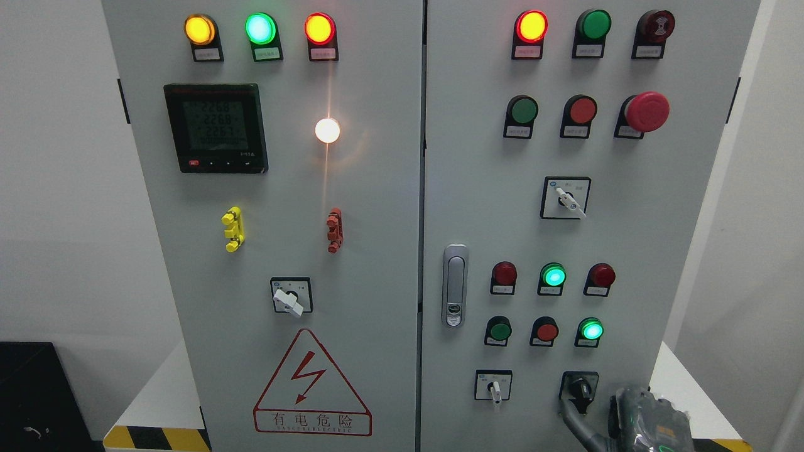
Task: Flip black knob to close circuit
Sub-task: 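Raise the right hand up to the black rotary knob, then twist the black knob with the right hand fingers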
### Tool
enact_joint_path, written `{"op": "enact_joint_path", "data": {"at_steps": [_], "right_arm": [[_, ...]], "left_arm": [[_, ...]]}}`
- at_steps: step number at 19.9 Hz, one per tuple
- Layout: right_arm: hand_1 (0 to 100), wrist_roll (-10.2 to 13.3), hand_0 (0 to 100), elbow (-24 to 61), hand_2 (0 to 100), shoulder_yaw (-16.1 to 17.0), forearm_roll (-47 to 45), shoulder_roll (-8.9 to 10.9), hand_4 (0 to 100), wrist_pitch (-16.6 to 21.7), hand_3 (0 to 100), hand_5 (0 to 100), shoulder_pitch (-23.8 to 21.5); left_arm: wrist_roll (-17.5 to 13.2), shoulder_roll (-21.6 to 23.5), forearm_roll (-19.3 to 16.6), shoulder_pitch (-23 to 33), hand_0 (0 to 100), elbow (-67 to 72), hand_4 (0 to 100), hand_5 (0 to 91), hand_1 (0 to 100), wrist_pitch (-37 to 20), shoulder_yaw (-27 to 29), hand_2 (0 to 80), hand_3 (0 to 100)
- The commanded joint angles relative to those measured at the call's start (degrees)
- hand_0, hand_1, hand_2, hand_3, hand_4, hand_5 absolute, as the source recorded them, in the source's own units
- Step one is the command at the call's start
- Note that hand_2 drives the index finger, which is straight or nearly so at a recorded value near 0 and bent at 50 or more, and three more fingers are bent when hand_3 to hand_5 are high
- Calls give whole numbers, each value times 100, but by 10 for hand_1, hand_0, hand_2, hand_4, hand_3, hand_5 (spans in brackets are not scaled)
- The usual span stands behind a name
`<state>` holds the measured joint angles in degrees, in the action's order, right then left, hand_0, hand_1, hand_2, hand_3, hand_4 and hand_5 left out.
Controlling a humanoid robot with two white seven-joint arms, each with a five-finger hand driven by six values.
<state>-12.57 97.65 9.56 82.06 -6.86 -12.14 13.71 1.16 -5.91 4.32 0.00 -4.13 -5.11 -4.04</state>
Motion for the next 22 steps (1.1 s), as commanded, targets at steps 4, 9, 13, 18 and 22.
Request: {"op": "enact_joint_path", "data": {"at_steps": [4,9,13,18,22], "right_arm": [[0,9,0,-89,930,64,20,26,996,9,1000,1000,-9],[0,1,0,-89,929,107,11,27,996,18,1000,1000,0],[0,9,0,-80,928,125,11,35,996,27,1000,1000,0],[0,9,0,-80,926,187,-6,35,997,27,1000,1000,9],[0,9,0,-71,925,248,-15,35,997,45,1000,1000,9]], "left_arm": [[-1,2,-1,35,120,0,0,0,556,1,0,0,0],[-1,-7,-1,35,120,0,0,0,556,1,0,0,0],[-1,2,-1,35,120,0,0,0,556,1,0,0,0],[-1,2,-1,35,120,0,0,0,556,1,0,0,0],[-1,2,7,35,120,0,0,0,556,1,0,0,0]]}}
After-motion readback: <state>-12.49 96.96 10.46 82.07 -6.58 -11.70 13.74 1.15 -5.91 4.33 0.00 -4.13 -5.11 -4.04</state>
